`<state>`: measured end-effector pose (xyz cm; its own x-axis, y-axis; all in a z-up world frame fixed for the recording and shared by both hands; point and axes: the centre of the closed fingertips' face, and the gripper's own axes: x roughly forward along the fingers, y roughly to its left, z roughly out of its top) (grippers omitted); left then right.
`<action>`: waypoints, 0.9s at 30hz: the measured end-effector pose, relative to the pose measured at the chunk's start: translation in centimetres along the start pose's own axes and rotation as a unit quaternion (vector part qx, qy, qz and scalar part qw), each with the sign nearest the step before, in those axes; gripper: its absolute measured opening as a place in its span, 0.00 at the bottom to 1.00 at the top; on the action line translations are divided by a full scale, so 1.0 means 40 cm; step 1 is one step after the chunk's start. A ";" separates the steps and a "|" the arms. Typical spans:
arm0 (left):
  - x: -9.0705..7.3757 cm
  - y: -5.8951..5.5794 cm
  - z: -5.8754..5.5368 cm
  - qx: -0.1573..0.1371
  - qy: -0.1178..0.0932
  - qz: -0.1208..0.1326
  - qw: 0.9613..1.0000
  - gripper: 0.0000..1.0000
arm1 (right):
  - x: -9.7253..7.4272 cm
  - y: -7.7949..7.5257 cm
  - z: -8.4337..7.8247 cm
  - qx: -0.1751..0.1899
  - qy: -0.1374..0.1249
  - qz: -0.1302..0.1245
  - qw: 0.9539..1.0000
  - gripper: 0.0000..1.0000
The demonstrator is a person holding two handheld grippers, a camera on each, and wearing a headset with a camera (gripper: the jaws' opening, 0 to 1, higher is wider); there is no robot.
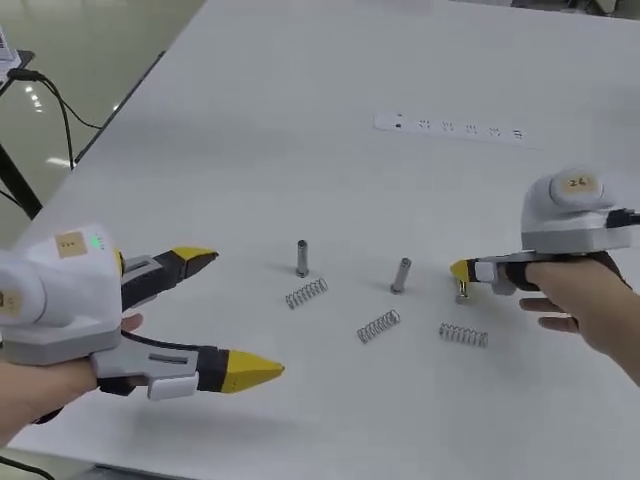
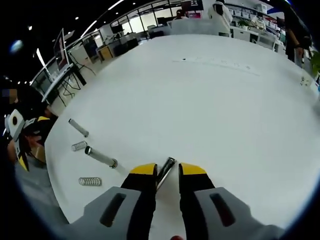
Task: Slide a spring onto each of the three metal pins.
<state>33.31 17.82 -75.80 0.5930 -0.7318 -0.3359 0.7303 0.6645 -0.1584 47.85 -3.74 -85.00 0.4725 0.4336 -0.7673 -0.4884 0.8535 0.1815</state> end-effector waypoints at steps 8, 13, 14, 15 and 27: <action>0.000 0.001 -0.007 -0.003 0.004 -0.002 1.000 0.93 | 0.005 -0.006 0.003 0.006 0.007 -0.009 1.000 0.09; 0.001 -0.003 -0.011 -0.002 0.010 -0.006 1.000 0.92 | 0.006 -0.006 0.003 0.013 0.009 -0.014 1.000 0.05; 0.001 -0.001 -0.009 -0.003 0.009 -0.005 1.000 0.92 | 0.006 -0.007 0.003 0.002 0.009 -0.015 1.000 0.05; 0.000 -0.001 -0.008 -0.003 0.008 -0.005 1.000 0.92 | 0.006 -0.006 0.003 0.003 0.010 -0.014 1.000 0.05; 0.007 -0.013 -0.018 -0.005 0.012 -0.010 1.000 0.92 | -0.038 0.003 -0.003 0.021 -0.024 0.009 0.999 0.05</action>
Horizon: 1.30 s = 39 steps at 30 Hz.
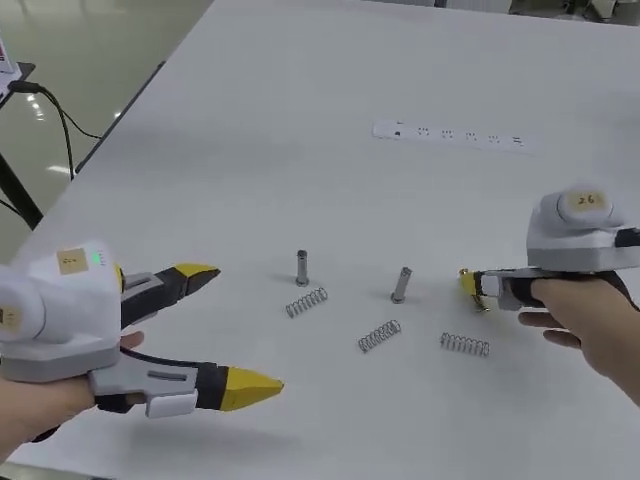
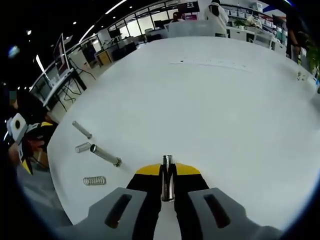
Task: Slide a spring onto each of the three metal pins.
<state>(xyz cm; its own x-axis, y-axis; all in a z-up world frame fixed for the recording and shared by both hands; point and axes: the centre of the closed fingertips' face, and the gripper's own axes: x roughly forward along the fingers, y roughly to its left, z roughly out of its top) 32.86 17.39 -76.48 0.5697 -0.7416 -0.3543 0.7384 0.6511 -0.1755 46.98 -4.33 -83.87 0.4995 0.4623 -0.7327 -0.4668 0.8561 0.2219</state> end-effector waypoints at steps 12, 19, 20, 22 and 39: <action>-0.002 -0.011 0.000 0.001 -0.001 -0.004 1.000 0.91 | -0.023 0.031 0.018 -0.049 -0.048 0.013 0.998 0.05; -0.007 -0.013 -0.004 0.001 0.001 -0.003 1.000 0.90 | -0.026 0.035 0.013 -0.055 -0.053 0.010 0.997 0.05; -0.007 -0.014 -0.004 0.001 0.001 -0.003 1.000 0.91 | -0.027 0.035 0.013 -0.055 -0.054 0.010 0.997 0.05; -0.007 -0.017 -0.004 0.001 0.000 -0.004 1.000 0.90 | -0.028 0.036 0.014 -0.057 -0.056 0.010 0.997 0.05; -0.007 -0.024 -0.008 -0.006 -0.001 -0.004 1.000 0.90 | -0.057 0.048 0.008 -0.069 -0.078 0.011 0.994 0.05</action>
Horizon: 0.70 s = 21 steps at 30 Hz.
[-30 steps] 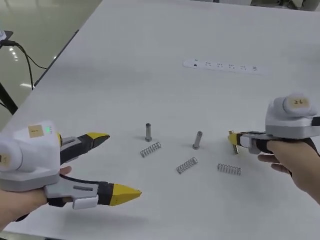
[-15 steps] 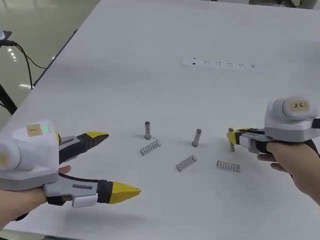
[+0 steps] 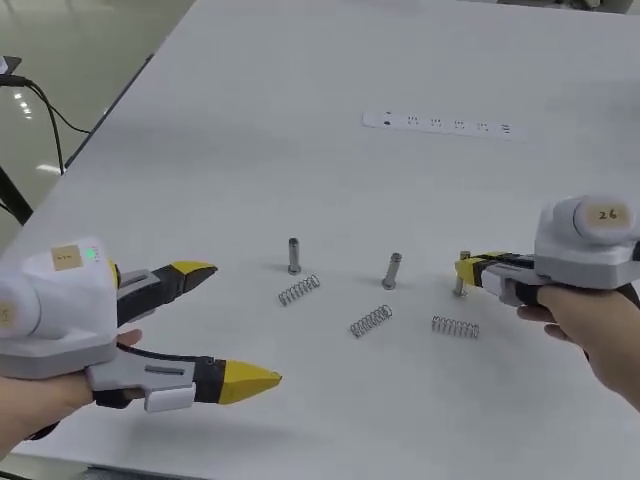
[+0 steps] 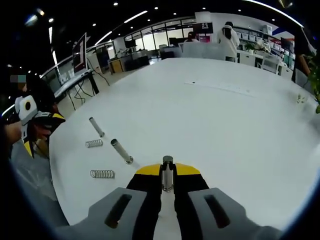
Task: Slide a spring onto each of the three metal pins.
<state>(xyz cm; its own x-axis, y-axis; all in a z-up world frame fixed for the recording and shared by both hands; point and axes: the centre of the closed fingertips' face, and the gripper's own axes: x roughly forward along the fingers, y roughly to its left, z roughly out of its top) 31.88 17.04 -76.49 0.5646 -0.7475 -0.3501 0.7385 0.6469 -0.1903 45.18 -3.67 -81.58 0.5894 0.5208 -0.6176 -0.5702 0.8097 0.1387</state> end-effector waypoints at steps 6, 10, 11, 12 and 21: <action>0.002 0.001 0.004 -0.001 -0.002 0.001 1.000 0.90 | -0.011 0.005 -0.004 -0.015 -0.002 0.000 1.000 0.05; 0.003 -0.001 0.003 0.000 0.001 -0.001 1.000 0.90 | -0.018 0.005 -0.007 -0.032 -0.005 -0.005 0.999 0.05; 0.003 -0.002 0.002 -0.001 0.002 -0.002 1.000 0.90 | -0.019 0.005 -0.007 -0.034 -0.004 -0.004 0.999 0.05; 0.004 -0.002 0.000 -0.001 0.003 -0.003 1.000 0.90 | -0.018 0.005 -0.008 -0.035 -0.003 -0.004 0.999 0.05; 0.005 -0.008 0.004 -0.001 0.001 -0.006 1.000 0.90 | -0.019 0.003 -0.010 -0.037 0.000 -0.002 0.999 0.06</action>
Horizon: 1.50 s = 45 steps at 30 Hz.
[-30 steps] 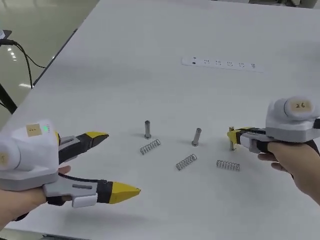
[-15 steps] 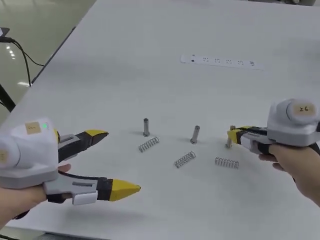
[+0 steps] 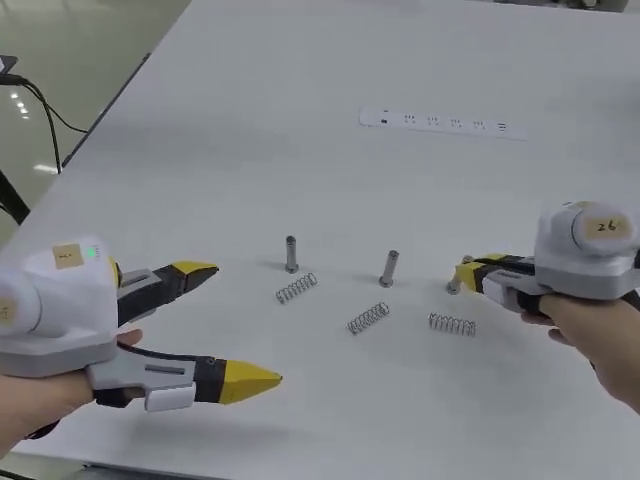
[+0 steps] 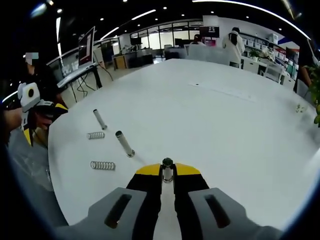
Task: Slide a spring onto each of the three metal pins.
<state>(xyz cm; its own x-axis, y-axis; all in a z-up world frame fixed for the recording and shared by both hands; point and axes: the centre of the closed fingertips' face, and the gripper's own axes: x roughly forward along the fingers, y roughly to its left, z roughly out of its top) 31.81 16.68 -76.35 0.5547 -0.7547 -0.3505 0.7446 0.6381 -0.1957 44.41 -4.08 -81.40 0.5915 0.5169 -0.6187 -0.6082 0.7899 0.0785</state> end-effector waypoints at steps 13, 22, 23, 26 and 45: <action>-0.004 0.002 0.000 0.000 0.001 0.000 1.000 0.90 | 0.000 0.005 0.007 -0.001 0.000 0.005 1.000 0.08; 0.000 -0.002 0.005 0.000 0.002 -0.004 1.000 0.90 | -0.007 0.001 0.003 0.007 0.000 0.009 1.000 0.14; 0.001 -0.002 0.005 0.000 0.002 -0.004 1.000 0.90 | -0.008 0.001 0.003 0.007 0.000 0.010 1.000 0.14; 0.003 -0.004 0.005 0.001 0.004 -0.006 1.000 0.90 | -0.015 0.002 0.006 0.006 -0.005 0.009 1.000 0.14; 0.000 0.011 -0.003 -0.009 -0.002 0.002 1.000 0.90 | -0.074 0.049 0.017 -0.030 -0.047 0.049 0.997 0.27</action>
<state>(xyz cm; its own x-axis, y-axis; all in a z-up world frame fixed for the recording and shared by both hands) 32.09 17.01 -76.55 0.5599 -0.7522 -0.3474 0.7355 0.6443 -0.2097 41.82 -3.84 -78.86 0.5729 0.6222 -0.5336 -0.6944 0.7143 0.0874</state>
